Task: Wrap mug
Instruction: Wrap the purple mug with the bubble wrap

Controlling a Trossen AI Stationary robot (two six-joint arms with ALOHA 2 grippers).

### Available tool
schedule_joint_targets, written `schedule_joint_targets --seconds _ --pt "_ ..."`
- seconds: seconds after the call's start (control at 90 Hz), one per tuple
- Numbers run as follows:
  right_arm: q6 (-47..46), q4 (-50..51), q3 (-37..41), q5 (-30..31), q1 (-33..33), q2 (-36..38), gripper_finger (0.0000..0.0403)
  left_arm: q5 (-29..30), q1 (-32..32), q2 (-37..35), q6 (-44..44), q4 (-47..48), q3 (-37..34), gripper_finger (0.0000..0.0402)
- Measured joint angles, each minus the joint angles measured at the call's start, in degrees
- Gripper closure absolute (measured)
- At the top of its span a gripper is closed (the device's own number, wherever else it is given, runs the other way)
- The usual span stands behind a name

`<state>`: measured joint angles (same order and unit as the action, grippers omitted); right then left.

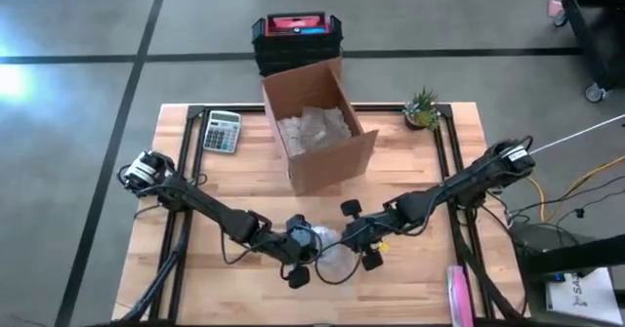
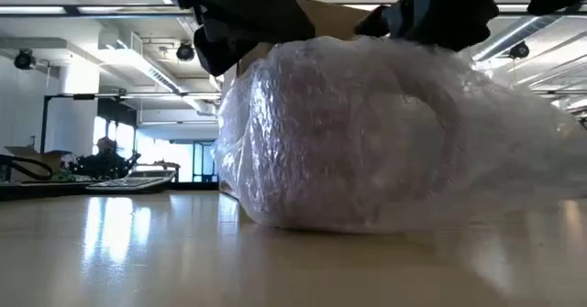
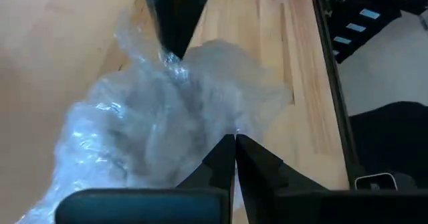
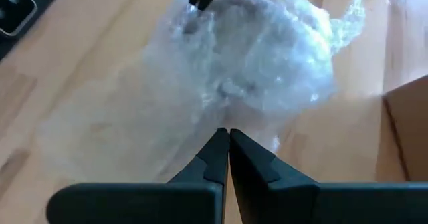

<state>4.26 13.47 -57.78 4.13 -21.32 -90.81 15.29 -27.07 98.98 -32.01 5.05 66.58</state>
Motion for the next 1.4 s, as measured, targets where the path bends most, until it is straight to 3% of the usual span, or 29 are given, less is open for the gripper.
schedule_joint_targets --seconds 0.267,0.511,0.711,0.911,1.167,1.4 --pt "0.3 1.0 -2.7 0.4 0.0 3.8 0.0403 2.9 -0.5 -4.1 2.4 10.4 3.0 0.0402" --pt "0.8 1.2 -7.9 -0.5 0.0 0.6 0.0403 4.7 -2.3 -5.4 -4.0 22.1 3.0 0.0402" --pt "0.3 6.2 -8.2 -1.6 -0.4 -2.4 0.0403 1.6 -4.5 -3.3 -4.4 18.3 1.4 0.0402" --pt "1.8 5.7 -8.2 -1.1 0.0 -3.2 0.0403 0.7 -3.6 0.7 -0.6 4.4 -1.1 0.0402" --pt "5.0 6.1 -8.6 -1.0 0.6 -3.1 0.0403 -0.3 -2.4 4.2 0.3 -2.3 -1.0 0.0402" --pt "6.4 17.8 -15.6 -0.9 1.9 -2.7 0.0403 -0.5 -1.5 5.2 1.7 -7.0 -1.0 0.0402"
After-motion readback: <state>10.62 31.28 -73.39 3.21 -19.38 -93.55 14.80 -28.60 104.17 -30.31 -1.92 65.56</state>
